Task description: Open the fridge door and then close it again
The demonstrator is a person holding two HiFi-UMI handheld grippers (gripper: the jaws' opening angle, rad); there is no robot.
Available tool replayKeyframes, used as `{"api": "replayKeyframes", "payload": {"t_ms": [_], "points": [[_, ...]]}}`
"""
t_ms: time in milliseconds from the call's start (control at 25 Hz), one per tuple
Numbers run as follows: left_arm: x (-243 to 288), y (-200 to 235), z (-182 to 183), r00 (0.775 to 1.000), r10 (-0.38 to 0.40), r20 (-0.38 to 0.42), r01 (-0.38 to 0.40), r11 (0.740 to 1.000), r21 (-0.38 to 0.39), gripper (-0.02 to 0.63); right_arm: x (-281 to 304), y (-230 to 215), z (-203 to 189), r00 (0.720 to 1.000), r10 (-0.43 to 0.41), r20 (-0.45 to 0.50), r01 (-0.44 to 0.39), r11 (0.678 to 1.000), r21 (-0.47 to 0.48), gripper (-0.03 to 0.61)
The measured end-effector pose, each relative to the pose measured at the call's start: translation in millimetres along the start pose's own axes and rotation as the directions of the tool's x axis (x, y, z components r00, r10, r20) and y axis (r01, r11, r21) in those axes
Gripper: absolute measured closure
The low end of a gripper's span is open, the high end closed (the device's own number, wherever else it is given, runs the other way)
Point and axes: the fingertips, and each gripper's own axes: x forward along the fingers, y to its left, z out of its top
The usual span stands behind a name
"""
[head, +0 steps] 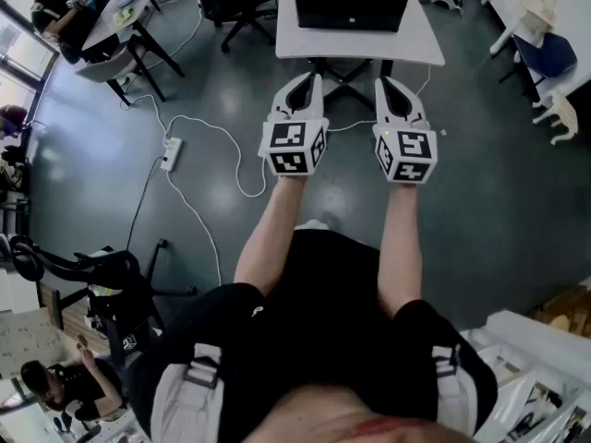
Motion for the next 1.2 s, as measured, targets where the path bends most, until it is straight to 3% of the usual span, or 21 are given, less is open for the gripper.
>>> {"api": "replayKeyframes", "payload": {"t_ms": [240, 400, 720, 960, 1200], "points": [[8, -1, -4, 1.000, -0.002, 0.000, 0.002, 1.000, -0.006, 0.615, 6, -7, -1, 1.000, 0.005, 0.030, -0.007, 0.999, 0.044, 0.584], [2, 3, -13, 1.000, 0.025, -0.014, -0.026, 0.999, -0.025, 0.615, 6, -10, -14, 1.000, 0.011, -0.004, -0.011, 0.998, 0.064, 0.584], [19, 45, -32, 0.995, 0.087, -0.039, -0.089, 0.994, -0.063, 0.615, 48, -4, -38, 0.998, 0.054, -0.041, -0.049, 0.993, 0.105, 0.584], [70, 88, -37, 0.994, 0.096, -0.043, -0.099, 0.992, -0.074, 0.615, 112, -7, -45, 0.997, 0.074, -0.039, -0.069, 0.991, 0.112, 0.584], [151, 125, -39, 0.996, 0.048, -0.072, -0.053, 0.996, -0.069, 0.615, 196, -28, -52, 0.997, 0.061, -0.054, -0.053, 0.990, 0.131, 0.584]]}}
